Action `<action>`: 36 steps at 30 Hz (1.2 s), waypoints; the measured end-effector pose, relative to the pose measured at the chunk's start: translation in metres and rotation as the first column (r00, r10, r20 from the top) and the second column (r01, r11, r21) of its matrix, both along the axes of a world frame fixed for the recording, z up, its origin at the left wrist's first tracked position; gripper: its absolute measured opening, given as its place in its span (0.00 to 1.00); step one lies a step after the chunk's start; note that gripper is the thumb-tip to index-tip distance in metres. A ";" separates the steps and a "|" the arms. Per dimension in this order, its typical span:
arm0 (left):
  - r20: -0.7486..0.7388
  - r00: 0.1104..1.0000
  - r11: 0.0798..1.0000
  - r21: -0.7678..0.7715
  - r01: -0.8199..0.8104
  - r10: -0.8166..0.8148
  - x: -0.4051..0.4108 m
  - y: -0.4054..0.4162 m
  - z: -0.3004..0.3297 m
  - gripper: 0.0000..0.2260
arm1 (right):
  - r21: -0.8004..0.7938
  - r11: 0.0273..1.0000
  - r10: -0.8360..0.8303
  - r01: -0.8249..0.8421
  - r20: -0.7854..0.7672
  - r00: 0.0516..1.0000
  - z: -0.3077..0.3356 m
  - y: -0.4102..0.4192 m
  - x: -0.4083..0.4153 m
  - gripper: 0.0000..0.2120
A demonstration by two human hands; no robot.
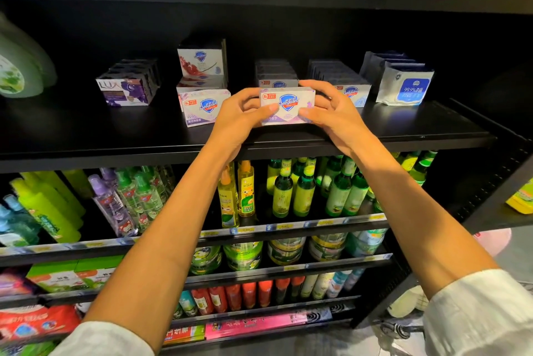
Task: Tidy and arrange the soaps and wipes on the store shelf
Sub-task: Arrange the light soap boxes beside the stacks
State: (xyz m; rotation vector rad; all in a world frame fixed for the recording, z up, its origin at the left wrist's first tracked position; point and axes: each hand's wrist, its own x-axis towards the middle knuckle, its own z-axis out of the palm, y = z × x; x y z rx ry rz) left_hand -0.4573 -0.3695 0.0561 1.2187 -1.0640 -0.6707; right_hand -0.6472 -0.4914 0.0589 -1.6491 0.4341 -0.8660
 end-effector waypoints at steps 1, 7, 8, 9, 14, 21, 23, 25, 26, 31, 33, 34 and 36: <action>0.006 1.000 1.000 0.009 0.000 0.000 0.000 0.000 0.000 0.18 | 0.000 1.000 -0.009 0.009 0.000 1.000 0.000 0.000 0.000 0.26; 0.100 0.995 1.000 0.001 -0.016 0.016 -0.002 0.002 0.001 0.25 | -0.016 0.999 -0.043 0.043 -0.019 0.999 -0.002 -0.003 0.001 0.25; 0.115 0.993 0.999 0.006 -0.032 0.031 -0.002 0.003 0.001 0.26 | -0.024 0.999 -0.049 0.048 -0.029 0.998 -0.002 -0.003 0.002 0.26; 0.122 0.991 0.999 0.008 -0.050 0.048 -0.002 0.003 0.001 0.26 | -0.035 0.998 -0.053 0.051 -0.041 0.998 -0.002 -0.003 0.002 0.26; 0.199 0.969 0.989 0.016 -0.150 0.144 0.000 0.014 0.001 0.24 | -0.145 0.988 -0.077 0.055 -0.151 0.986 -0.004 -0.004 0.005 0.27; 0.280 0.905 0.942 0.005 -0.334 0.320 0.032 0.051 -0.003 0.25 | -0.417 0.908 -0.125 -0.049 -0.379 0.917 -0.006 -0.001 0.008 0.19; 0.301 0.888 0.928 0.018 -0.371 0.349 0.043 0.062 -0.006 0.25 | -0.513 0.854 -0.178 -0.085 -0.443 0.879 -0.007 -0.001 0.009 0.21; 0.342 0.861 0.913 0.022 -0.407 0.375 0.053 0.071 -0.009 0.25 | -0.566 0.815 -0.202 -0.126 -0.481 0.853 -0.010 0.000 0.011 0.25; 0.376 0.841 0.905 0.017 -0.425 0.388 0.056 0.074 -0.010 0.25 | -0.581 0.801 -0.202 -0.146 -0.492 0.847 -0.011 0.001 0.011 0.26; 0.536 0.708 0.847 -0.025 -0.531 0.460 0.068 0.079 -0.014 0.27 | -0.623 0.757 -0.211 -0.195 -0.516 0.830 -0.013 0.000 0.012 0.28; 0.536 0.696 0.836 -0.033 -0.548 0.478 0.072 0.076 -0.015 0.27 | -0.626 0.756 -0.216 -0.190 -0.513 0.831 -0.014 -0.001 0.012 0.27; 0.529 0.698 0.834 -0.034 -0.551 0.483 0.073 0.074 -0.015 0.27 | -0.628 0.756 -0.219 -0.186 -0.510 0.832 -0.014 -0.001 0.012 0.27; 0.520 0.701 0.831 -0.029 -0.555 0.487 0.076 0.070 -0.014 0.28 | -0.625 0.759 -0.219 -0.184 -0.510 0.832 -0.014 -0.001 0.012 0.26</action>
